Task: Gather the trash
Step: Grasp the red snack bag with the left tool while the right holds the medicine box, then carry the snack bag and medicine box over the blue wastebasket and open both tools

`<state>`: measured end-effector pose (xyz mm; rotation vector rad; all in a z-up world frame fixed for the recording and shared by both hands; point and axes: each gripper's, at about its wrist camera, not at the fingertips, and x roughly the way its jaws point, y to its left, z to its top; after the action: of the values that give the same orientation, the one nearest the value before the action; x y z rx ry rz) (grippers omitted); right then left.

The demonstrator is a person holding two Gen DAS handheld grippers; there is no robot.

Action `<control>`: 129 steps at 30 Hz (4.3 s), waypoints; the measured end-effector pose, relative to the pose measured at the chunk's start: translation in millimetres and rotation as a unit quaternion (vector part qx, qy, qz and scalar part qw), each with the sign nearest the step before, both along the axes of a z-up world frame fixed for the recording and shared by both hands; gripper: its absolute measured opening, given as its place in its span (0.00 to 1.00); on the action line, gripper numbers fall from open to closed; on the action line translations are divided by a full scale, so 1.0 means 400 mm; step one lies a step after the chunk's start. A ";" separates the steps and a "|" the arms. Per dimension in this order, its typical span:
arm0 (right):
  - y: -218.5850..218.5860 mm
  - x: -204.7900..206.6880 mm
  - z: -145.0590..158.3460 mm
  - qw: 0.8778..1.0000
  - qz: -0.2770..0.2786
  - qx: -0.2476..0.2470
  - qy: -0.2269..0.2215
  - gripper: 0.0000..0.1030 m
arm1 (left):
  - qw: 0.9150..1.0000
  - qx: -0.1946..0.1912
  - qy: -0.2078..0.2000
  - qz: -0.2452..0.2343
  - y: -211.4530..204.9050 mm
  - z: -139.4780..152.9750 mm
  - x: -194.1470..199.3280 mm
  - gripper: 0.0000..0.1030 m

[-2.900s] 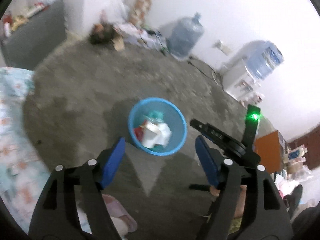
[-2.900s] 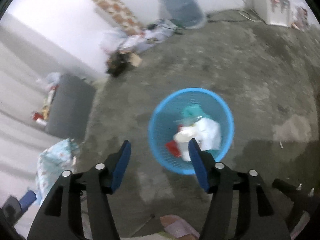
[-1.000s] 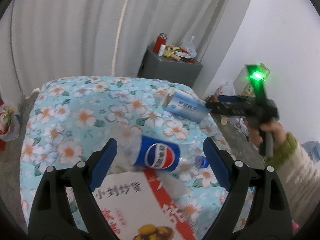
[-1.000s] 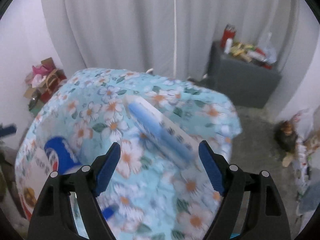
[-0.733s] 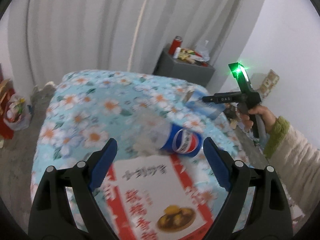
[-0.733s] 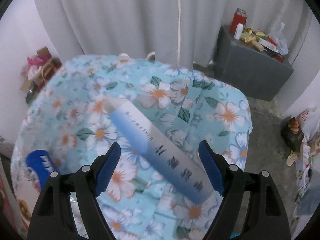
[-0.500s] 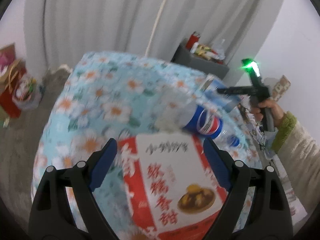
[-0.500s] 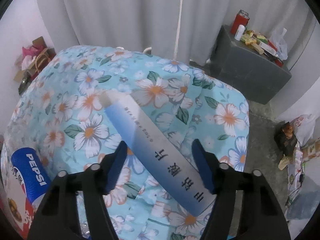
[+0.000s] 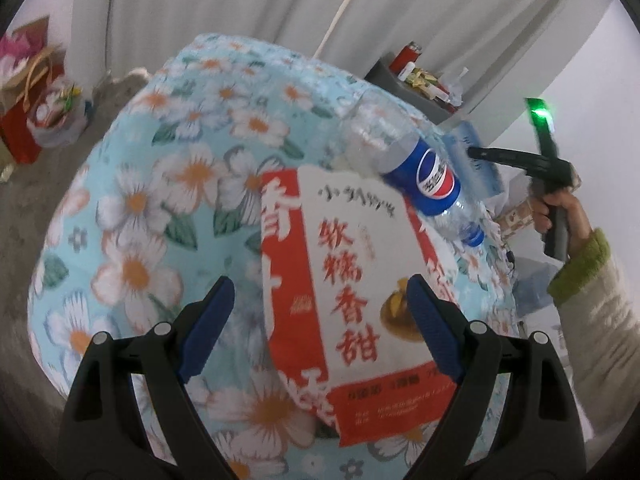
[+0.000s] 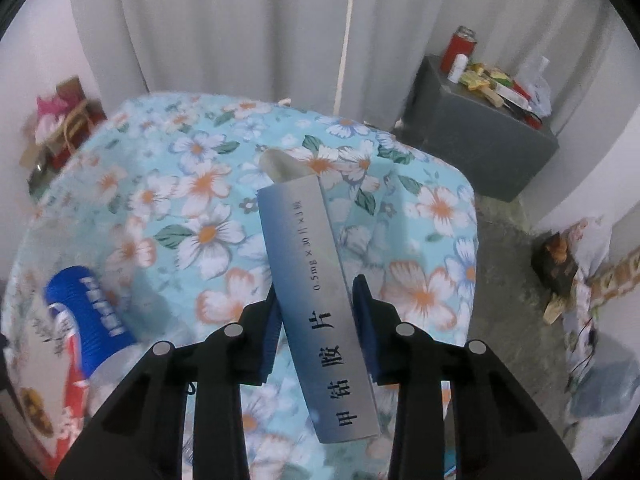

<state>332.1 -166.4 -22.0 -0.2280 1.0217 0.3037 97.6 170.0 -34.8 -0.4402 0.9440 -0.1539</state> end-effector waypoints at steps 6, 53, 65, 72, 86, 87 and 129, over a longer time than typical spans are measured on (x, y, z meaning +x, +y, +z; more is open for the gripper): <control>-0.081 -0.193 0.077 0.996 -0.029 0.089 -0.011 0.33 | 1.000 -0.016 0.005 -0.005 0.007 -0.024 -0.044 0.81; 0.102 -0.617 -0.046 0.967 -0.066 0.238 0.060 0.33 | 0.962 -0.254 -0.045 -0.092 -0.023 -0.011 -0.066 0.20; 0.078 -0.632 -0.020 0.966 -0.072 0.243 0.045 0.33 | 0.958 -0.253 -0.085 -0.104 -0.014 0.028 -0.087 0.11; 0.059 -0.646 -0.006 0.966 -0.085 0.243 0.030 0.33 | 0.957 -0.240 -0.106 -0.122 -0.009 0.057 -0.104 0.10; 0.008 -0.679 -0.010 0.958 -0.119 0.260 0.013 0.33 | 0.954 -0.219 -0.126 -0.162 -0.035 0.102 -0.107 0.09; 0.003 -0.681 -0.010 0.957 -0.121 0.265 0.012 0.33 | 0.954 -0.215 -0.126 -0.168 -0.042 0.106 -0.104 0.09; -0.951 -1.070 -0.185 0.750 -0.582 0.282 -0.135 0.32 | 0.783 0.077 -0.120 -0.605 -1.360 0.096 -0.009 0.09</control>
<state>-95.8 -546.8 -96.0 0.9014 0.5787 -0.5679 93.9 -373.9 3.7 0.4074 0.8488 -1.2709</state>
